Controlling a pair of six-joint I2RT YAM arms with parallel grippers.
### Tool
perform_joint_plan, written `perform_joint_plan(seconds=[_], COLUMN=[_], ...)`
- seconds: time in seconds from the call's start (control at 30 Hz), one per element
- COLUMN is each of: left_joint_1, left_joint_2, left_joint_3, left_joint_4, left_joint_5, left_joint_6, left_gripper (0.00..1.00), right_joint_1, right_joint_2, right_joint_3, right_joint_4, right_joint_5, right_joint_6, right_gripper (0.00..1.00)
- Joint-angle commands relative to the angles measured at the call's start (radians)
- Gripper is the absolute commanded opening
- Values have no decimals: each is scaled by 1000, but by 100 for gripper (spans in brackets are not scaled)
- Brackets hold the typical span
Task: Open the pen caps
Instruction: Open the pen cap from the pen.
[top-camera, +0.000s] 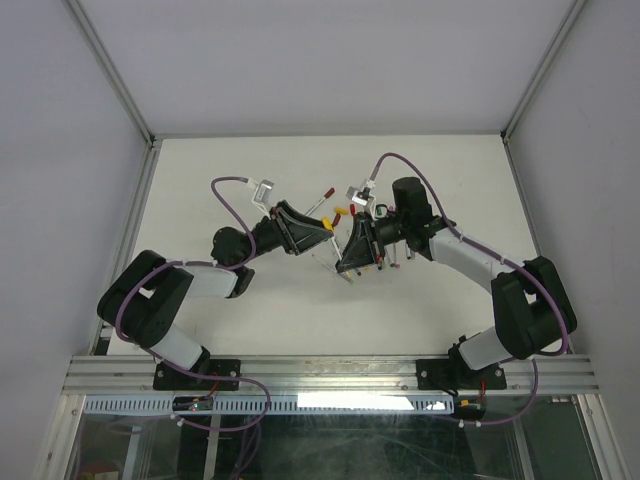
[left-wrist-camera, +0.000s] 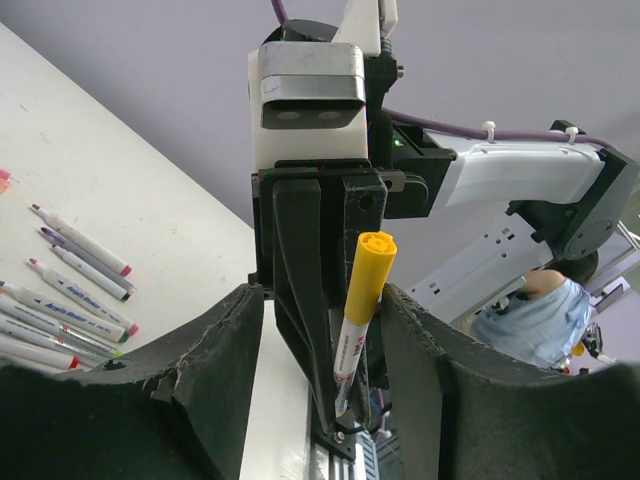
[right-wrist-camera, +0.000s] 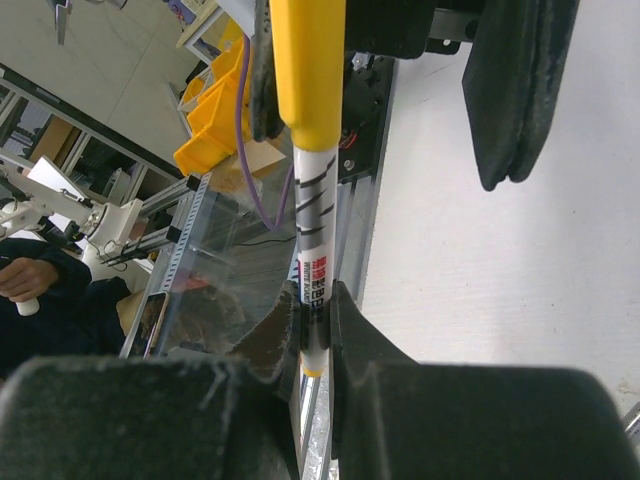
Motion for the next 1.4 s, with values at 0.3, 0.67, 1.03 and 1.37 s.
perform_joint_plan(seconds=[0.3, 0.67, 1.03, 1.37], left_joint_1=[-7, -9, -94, -83], left_joint_2=[-16, -11, -33, -69], left_joint_3=[54, 62, 19, -16], left_joint_4=[158, 158, 47, 38], left_joint_5=[5, 24, -91, -212], left_joint_6=[-17, -21, 97, 127], left_gripper=[39, 0, 0, 0], right_joint_1=[0, 0, -4, -3], right_joint_2=[0, 8, -74, -83], right_joint_3=[46, 50, 7, -7], right_joint_4=[17, -8, 98, 132], right_joint_5=[-1, 40, 171, 188], right_joint_6=[-11, -25, 81, 119], right_gripper=[0, 4, 39, 0])
